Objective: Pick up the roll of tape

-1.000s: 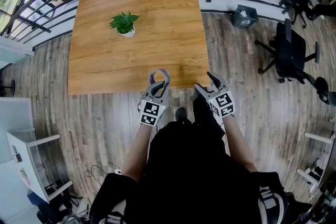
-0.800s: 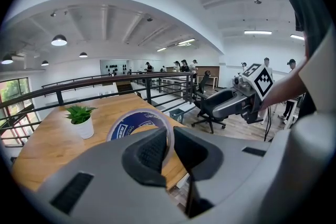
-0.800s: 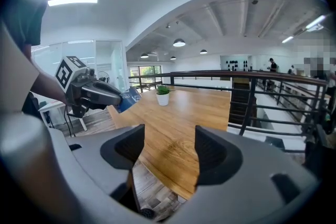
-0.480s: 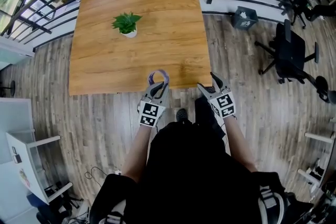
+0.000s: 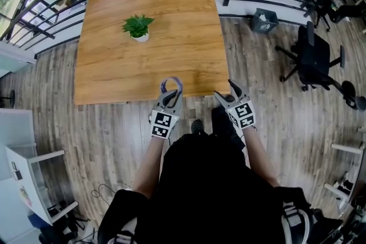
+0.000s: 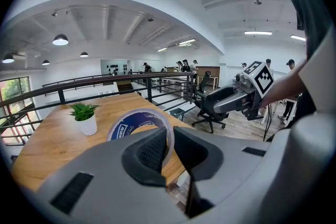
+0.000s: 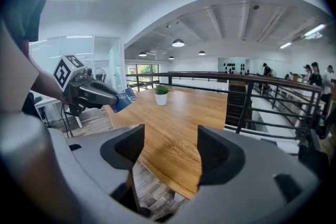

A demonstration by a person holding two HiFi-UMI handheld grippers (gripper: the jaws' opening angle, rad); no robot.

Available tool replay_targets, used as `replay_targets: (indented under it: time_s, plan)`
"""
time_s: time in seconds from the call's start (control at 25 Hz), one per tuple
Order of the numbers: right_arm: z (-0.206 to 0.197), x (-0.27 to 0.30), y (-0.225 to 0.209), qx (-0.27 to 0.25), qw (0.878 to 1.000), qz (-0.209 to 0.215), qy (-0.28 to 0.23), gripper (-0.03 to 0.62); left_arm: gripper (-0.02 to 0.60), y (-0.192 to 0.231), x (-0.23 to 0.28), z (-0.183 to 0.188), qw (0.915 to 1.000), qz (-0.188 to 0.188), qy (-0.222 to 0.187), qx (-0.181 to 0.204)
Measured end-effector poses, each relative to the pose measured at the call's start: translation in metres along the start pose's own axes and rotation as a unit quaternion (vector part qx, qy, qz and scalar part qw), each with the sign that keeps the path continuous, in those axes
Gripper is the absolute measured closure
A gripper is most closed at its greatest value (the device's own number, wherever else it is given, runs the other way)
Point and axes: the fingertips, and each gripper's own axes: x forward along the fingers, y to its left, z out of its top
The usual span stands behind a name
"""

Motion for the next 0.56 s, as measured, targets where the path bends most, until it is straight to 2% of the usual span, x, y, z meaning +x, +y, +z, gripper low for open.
replay_targets:
  time_s: [0.56]
  plan:
    - [0.005,0.003,0.016,-0.010,1.000,0.017,0.008,0.287,0.523,0.007,-0.021,-0.002,0.9996,0.022,-0.009,-0.014]
